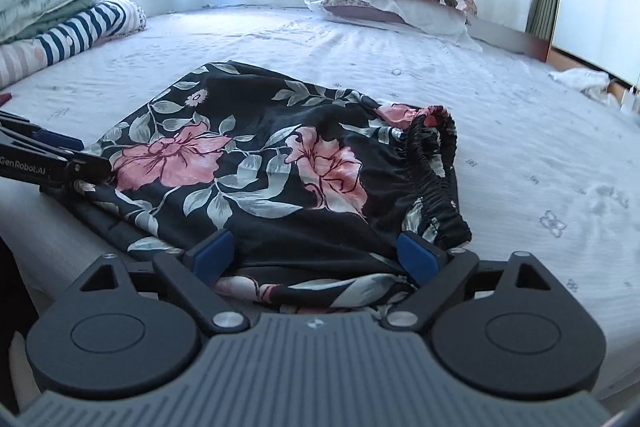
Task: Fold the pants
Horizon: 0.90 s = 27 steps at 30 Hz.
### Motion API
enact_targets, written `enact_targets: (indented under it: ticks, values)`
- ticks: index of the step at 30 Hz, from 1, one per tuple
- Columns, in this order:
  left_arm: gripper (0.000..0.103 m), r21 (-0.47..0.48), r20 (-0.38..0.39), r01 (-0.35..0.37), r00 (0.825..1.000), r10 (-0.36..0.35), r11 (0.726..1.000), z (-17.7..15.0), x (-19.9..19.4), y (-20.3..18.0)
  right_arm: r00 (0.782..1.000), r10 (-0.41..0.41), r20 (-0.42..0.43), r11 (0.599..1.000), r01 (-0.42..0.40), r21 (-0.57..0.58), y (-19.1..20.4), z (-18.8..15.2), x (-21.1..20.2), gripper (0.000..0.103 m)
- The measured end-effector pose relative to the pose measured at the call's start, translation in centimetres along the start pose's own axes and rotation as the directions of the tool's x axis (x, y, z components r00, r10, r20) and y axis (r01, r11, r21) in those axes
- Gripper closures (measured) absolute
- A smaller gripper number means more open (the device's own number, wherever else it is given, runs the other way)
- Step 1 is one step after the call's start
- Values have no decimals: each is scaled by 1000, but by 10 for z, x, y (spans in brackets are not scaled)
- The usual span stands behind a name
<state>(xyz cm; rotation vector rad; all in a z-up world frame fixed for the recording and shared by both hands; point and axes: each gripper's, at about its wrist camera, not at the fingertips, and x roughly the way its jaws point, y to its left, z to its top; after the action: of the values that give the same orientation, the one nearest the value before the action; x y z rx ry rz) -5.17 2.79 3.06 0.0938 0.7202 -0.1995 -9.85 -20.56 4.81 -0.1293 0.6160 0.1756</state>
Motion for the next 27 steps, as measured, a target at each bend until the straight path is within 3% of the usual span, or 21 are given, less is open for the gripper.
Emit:
enact_targets:
  ticks: [6, 11, 15, 18, 21, 27]
  values:
    - [45, -10, -3, -14, 1000, 14, 1000, -4, -6, 0, 1000, -7, -4, 1000, 7, 9, -3, -1, -7, 2]
    - [33, -59, 19, 11, 1000, -10, 998, 12, -15, 12, 995, 69, 77, 992, -76, 99, -22, 17, -26, 0]
    - [17, -160, 72, 65, 996, -54, 985, 46, -12, 34, 993, -16, 115, 965, -15, 262, -63, 38, -17, 0]
    - [12, -213, 84, 95, 993, -79, 972, 73, 6, 48, 992, -86, 91, 932, 48, 360, -96, 50, 5, 0]
    - [11, -248, 62, 101, 994, -89, 964, 96, 34, 57, 994, -106, 28, 933, 90, 348, -114, 59, 34, 0]
    - [11, -299, -23, 113, 992, -126, 948, 120, 95, 61, 998, 25, -57, 936, -3, 351, -131, 64, 85, 0]
